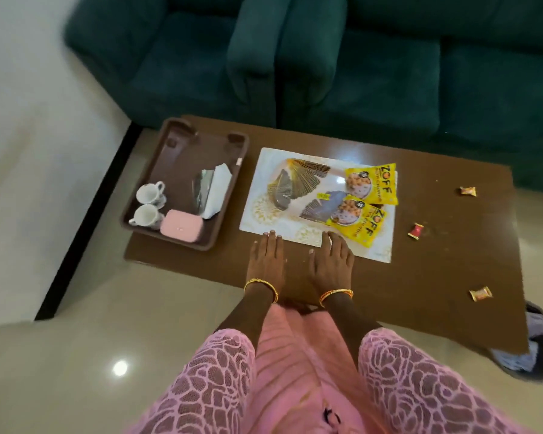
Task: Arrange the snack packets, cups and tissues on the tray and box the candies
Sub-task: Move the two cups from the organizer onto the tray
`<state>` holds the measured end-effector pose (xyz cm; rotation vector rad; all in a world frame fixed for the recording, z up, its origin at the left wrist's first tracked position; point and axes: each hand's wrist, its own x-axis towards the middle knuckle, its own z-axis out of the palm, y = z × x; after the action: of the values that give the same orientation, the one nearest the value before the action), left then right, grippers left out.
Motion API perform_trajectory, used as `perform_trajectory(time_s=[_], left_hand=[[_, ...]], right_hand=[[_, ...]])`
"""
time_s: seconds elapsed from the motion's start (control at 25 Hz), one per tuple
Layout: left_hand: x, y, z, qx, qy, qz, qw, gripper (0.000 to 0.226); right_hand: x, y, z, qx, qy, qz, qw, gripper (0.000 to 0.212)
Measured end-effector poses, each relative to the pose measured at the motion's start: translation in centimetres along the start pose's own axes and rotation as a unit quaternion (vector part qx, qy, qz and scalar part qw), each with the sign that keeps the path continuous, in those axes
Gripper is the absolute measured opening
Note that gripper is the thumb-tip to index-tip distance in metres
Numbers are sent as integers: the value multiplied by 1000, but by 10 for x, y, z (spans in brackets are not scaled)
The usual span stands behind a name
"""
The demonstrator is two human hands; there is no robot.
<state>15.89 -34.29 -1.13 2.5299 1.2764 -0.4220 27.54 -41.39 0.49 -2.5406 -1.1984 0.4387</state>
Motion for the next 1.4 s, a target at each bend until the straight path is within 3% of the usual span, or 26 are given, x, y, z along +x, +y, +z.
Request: perform_trajectory(time_s=[0.24, 0.52, 0.76, 1.0, 1.2, 1.4], left_hand=[[-2, -50, -8, -77, 32, -137, 987, 54], [-4, -115, -12, -190, 74, -295, 933, 51], [6, -199, -13, -218, 61, -324, 919, 50], [34, -291, -23, -289, 77, -382, 874, 44], [61, -360, -13, -290, 24, -385, 876, 43], [80, -388, -1, -253, -19, -382, 888, 36]], right_hand=[[25, -47, 16, -17, -77, -116, 990, 35], [57, -108, 38, -24, -130, -229, 964, 31], [78, -182, 78, -15, -143, -212, 967, 31], [107, -275, 136, -26, -212, -212, 954, 29], [160, -351, 188, -18, -258, -227, 939, 31], [191, -385, 227, -69, -279, -190, 939, 39]])
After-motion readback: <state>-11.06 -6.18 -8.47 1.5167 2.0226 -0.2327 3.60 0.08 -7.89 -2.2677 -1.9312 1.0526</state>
